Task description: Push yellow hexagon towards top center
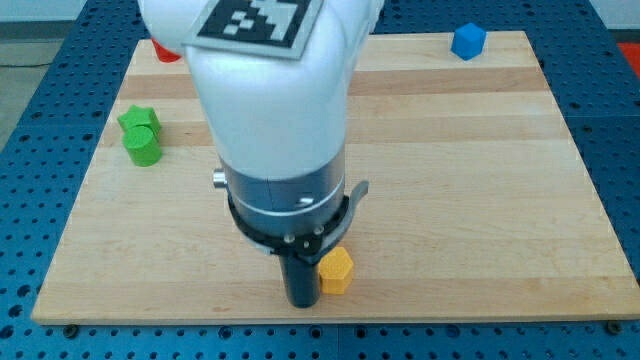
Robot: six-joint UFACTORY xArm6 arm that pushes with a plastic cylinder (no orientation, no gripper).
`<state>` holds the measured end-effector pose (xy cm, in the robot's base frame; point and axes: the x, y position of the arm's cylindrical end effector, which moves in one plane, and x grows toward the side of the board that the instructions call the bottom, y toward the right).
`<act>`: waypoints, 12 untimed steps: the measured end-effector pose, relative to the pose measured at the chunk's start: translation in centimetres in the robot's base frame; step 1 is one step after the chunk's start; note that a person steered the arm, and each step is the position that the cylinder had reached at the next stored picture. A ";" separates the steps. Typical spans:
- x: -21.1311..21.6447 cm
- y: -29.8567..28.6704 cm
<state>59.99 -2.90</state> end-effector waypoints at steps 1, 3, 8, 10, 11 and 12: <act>-1.8 4.2; -1.4 8.4; -14.1 10.4; -16.5 8.4; -16.0 7.5; -16.3 6.7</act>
<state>43.72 3.83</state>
